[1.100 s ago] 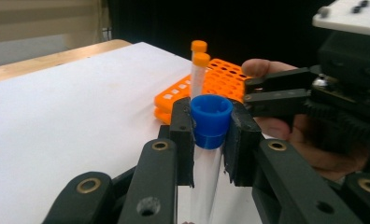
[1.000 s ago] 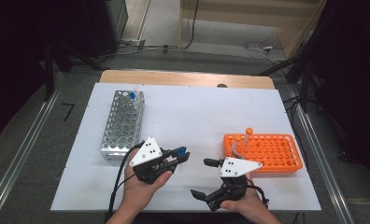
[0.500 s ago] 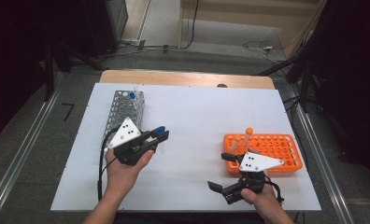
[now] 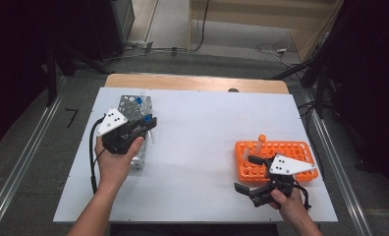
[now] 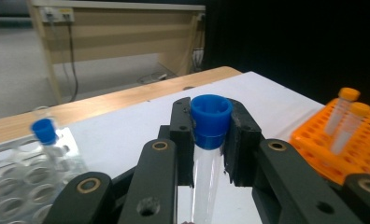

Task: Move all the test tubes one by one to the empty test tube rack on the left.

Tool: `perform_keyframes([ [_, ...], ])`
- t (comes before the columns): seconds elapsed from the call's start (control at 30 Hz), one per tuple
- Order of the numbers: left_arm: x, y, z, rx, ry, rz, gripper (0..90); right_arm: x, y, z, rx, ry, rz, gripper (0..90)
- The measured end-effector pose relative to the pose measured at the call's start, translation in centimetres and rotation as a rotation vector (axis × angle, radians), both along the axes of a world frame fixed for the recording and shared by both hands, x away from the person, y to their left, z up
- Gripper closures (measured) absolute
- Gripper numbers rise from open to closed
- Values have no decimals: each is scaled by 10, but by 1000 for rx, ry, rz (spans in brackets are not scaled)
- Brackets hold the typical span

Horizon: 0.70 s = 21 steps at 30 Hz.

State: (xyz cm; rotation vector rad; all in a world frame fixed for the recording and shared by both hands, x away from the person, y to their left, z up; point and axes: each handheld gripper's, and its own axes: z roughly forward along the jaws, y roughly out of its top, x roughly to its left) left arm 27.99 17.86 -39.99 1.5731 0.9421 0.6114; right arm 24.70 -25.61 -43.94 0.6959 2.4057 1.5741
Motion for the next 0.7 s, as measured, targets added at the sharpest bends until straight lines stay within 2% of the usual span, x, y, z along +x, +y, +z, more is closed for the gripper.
perform_keyframes([
  [0.2, 16, 16, 0, -9, 1, 55, 762, 6, -10, -2, 3, 8, -39, 0],
  [0.5, 39, 32, 1, -10, -4, 137, 763, 12, -20, -4, 7, 11, -66, 0],
  [0.63, 48, 37, -1, -19, -7, 178, 762, 13, -23, -5, 8, 14, -77, 0],
  [0.7, 53, 40, -3, -42, -4, 189, 763, 14, -24, -5, 6, 16, -80, 0],
])
